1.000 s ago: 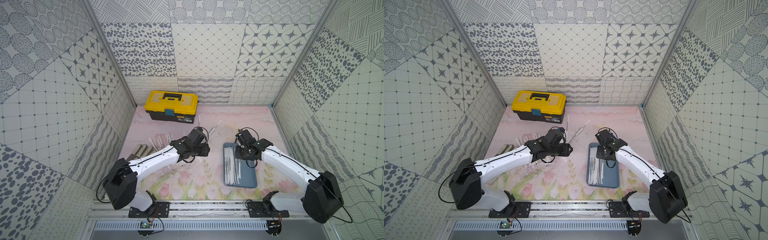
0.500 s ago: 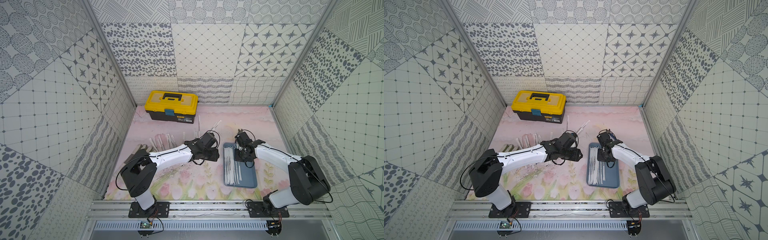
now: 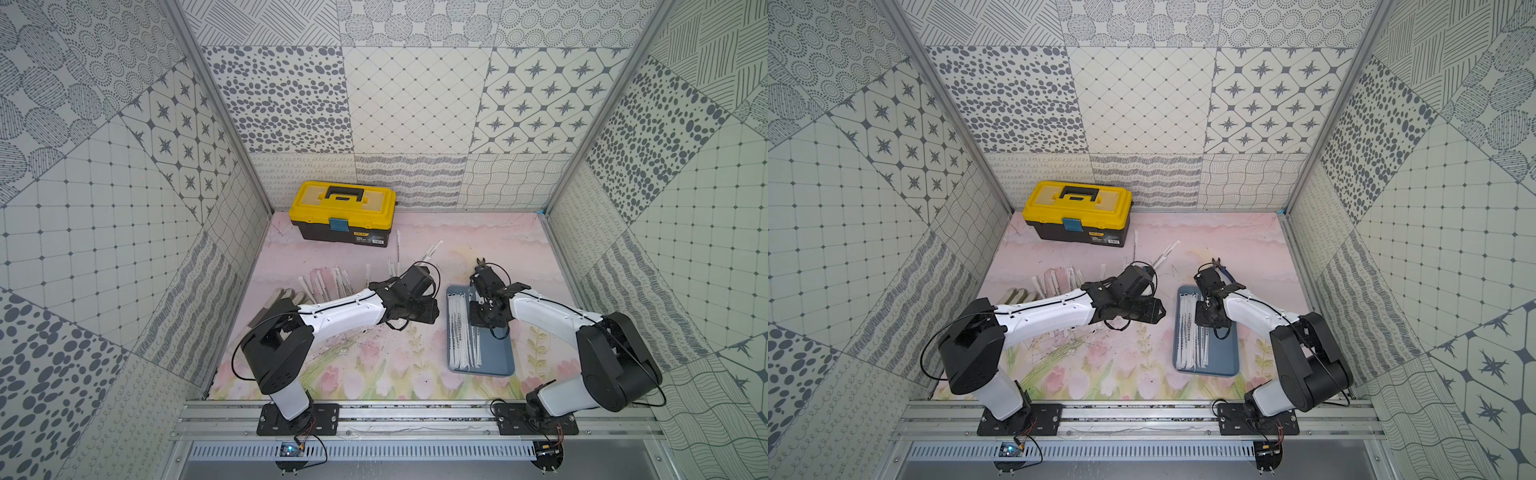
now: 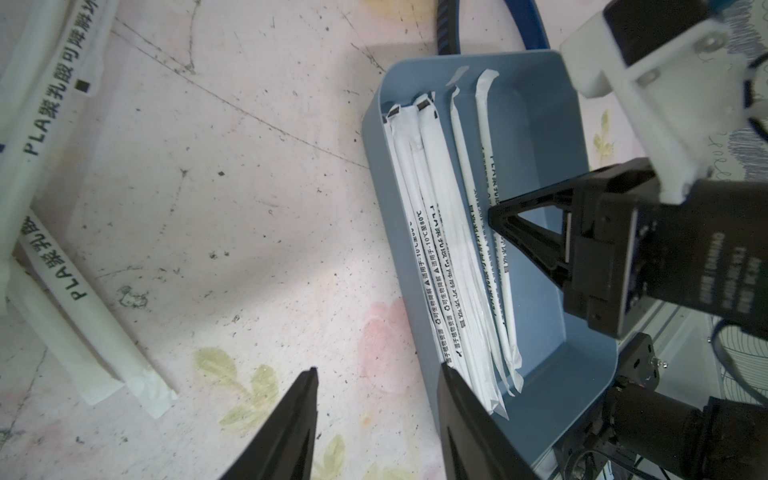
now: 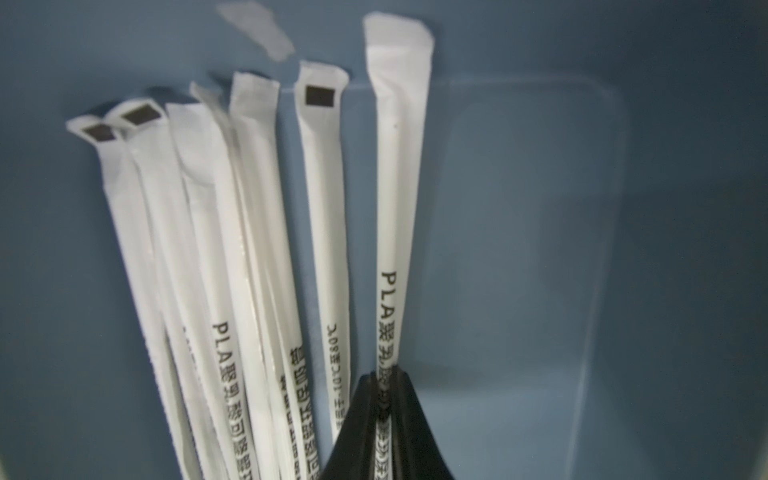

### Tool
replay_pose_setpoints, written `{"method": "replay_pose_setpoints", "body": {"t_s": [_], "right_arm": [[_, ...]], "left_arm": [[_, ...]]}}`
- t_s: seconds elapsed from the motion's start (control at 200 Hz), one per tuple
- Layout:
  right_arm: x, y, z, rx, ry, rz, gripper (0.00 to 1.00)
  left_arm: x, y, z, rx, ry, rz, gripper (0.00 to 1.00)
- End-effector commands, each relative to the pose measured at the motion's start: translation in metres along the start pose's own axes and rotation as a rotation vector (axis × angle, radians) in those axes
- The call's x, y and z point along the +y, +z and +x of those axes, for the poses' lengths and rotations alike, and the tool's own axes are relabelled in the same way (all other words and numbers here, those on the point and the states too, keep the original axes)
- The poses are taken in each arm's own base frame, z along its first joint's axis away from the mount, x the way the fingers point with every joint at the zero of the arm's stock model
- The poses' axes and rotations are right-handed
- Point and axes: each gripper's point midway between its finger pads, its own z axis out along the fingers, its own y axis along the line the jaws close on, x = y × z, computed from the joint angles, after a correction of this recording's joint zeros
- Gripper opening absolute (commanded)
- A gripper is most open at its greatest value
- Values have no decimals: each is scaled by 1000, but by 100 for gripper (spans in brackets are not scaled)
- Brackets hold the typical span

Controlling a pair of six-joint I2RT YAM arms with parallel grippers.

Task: Put the straws into the storage box
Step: Place the straw in the storage box, then move the straw to the center of the board.

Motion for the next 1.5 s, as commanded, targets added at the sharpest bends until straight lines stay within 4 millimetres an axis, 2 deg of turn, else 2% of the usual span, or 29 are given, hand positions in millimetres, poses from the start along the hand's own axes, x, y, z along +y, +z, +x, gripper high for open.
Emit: {"method": "replay_pose_setpoints", "body": {"t_s": [0.0, 0.075, 0.175, 0.275, 0.37, 0.58, 0.695, 0.84, 0.921, 1.041, 1.151, 1.221, 1.361, 1.421, 1.496], "right_arm": [[9, -43, -11, -59, 41, -46, 24], [6, -68, -15, -96, 112, -57, 31], [23, -84, -18, -150, 184, -147, 36], [42, -85, -18, -165, 171, -167, 39], [57, -78, -16, -149, 145, -170, 39], [68, -71, -18, -152, 139, -195, 39], [65, -68, -16, -149, 132, -181, 39], [63, -68, -15, -152, 132, -175, 39], [65, -67, -16, -151, 137, -181, 39], [68, -66, -17, -154, 136, -192, 39], [72, -64, -17, -147, 131, -198, 38], [75, -64, -17, -145, 123, -201, 38], [86, -61, -15, -138, 108, -211, 37], [94, -59, -13, -133, 93, -216, 36], [108, -53, -7, -115, 71, -219, 36]], "left_arm": [[19, -14, -31, -43, 78, -51, 51], [31, -11, -50, -21, 126, -55, 53], [64, 6, -70, 42, 160, -145, 52], [89, 27, -89, 83, 180, -207, 49], [101, 42, -100, 112, 203, -247, 48], [127, 76, -100, 201, 222, -305, 44], [134, 91, -100, 229, 215, -303, 40], [138, 104, -91, 273, 200, -298, 37], [136, 105, -86, 277, 192, -303, 31], [125, 100, -76, 271, 185, -302, 17], [111, 85, -68, 250, 115, -278, 10], [96, 75, -53, 236, 44, -227, 8], [69, 53, -6, 207, -176, -120, 10], [57, 40, 7, 149, -279, -43, 16], [39, 16, 10, 80, -372, 94, 29]]}}
